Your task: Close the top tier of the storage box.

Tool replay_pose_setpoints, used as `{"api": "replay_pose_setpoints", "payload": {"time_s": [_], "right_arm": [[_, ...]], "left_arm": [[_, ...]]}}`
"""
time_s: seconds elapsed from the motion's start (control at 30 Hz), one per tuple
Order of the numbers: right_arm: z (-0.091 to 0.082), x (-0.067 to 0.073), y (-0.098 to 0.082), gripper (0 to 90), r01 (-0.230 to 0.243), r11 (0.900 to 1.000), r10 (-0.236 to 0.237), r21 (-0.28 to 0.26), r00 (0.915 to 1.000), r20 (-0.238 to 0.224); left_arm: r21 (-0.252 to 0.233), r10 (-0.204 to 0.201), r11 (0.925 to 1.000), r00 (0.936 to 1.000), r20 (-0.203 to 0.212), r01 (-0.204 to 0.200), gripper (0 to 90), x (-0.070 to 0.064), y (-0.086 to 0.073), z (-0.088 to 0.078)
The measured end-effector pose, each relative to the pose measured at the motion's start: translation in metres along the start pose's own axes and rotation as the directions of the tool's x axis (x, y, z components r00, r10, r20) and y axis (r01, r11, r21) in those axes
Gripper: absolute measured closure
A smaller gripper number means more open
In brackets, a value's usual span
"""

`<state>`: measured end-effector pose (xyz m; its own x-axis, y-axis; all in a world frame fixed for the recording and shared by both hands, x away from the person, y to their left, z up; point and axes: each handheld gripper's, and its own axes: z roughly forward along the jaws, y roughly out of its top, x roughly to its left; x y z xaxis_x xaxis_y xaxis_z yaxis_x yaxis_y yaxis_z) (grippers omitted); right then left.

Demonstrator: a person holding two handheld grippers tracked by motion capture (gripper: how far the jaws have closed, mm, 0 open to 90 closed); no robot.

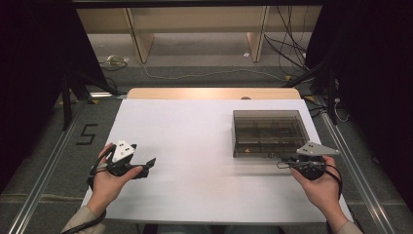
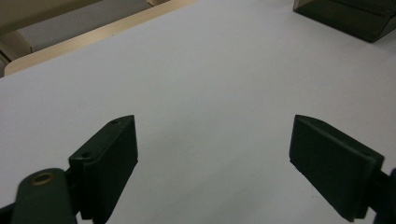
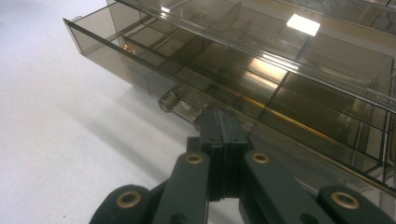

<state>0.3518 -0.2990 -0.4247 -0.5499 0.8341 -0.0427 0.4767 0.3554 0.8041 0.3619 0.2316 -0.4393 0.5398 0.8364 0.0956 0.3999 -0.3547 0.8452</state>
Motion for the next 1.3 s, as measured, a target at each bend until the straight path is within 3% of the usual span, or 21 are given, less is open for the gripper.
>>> {"api": "replay_pose_setpoints", "payload": {"time_s": [1.3], "right_arm": [[0.0057,-0.0041,0.0051,90.0,0.004,1.000,-0.004,-0.003,0.9997,0.022]], "left_arm": [[-0.002,-0.007,1.0000,1.0000,-0.001,0.007,15.2,0.0003,-0.0004,0.0002]]}}
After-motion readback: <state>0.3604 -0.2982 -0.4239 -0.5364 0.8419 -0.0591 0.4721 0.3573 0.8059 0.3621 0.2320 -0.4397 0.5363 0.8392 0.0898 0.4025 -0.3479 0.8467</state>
